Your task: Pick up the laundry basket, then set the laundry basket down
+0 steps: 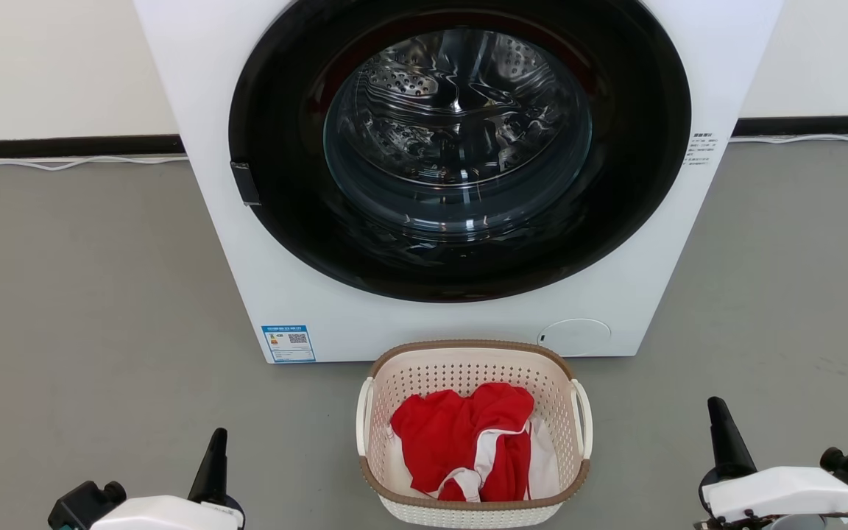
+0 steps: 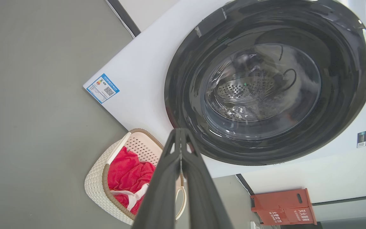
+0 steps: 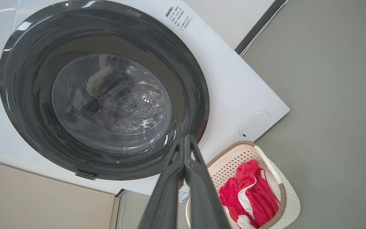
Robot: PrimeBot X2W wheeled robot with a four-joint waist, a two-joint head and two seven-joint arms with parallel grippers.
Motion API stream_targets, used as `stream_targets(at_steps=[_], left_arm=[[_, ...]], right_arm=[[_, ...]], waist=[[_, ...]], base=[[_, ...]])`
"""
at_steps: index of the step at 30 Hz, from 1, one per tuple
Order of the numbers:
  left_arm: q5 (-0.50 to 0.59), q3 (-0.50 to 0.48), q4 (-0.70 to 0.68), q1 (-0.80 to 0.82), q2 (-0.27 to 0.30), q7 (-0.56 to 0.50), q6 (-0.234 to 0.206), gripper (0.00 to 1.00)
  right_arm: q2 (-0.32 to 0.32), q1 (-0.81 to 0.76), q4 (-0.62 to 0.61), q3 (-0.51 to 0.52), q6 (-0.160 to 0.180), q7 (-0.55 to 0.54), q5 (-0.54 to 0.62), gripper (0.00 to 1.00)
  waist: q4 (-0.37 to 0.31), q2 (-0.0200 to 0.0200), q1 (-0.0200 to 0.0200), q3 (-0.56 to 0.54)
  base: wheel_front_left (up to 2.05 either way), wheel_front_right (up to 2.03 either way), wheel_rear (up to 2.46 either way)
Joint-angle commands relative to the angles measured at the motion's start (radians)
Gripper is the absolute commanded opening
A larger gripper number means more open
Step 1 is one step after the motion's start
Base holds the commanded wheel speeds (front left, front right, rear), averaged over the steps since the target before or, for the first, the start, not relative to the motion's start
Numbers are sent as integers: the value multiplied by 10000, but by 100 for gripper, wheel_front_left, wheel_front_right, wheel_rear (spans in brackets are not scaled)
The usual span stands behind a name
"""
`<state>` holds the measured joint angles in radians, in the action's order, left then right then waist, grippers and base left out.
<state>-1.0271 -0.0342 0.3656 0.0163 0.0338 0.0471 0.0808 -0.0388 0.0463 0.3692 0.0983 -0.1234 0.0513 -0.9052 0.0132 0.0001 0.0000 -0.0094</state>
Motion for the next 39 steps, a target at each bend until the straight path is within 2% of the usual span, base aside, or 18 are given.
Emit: stream_targets(at_steps=[1, 39], left_arm=[[-233, -238, -317, 559, 107, -49, 94, 0], [-4343, -651, -968, 824, 149, -1196, 392, 0]], right_arm=[[-83, 468, -325, -77, -43, -84, -233, 0], [-106, 577, -1002, 91, -65, -1232, -5245, 0]], waist=[[-1, -1, 0, 1], [-98, -1, 0, 92]], base=[[0, 0, 0], [0, 0, 0]])
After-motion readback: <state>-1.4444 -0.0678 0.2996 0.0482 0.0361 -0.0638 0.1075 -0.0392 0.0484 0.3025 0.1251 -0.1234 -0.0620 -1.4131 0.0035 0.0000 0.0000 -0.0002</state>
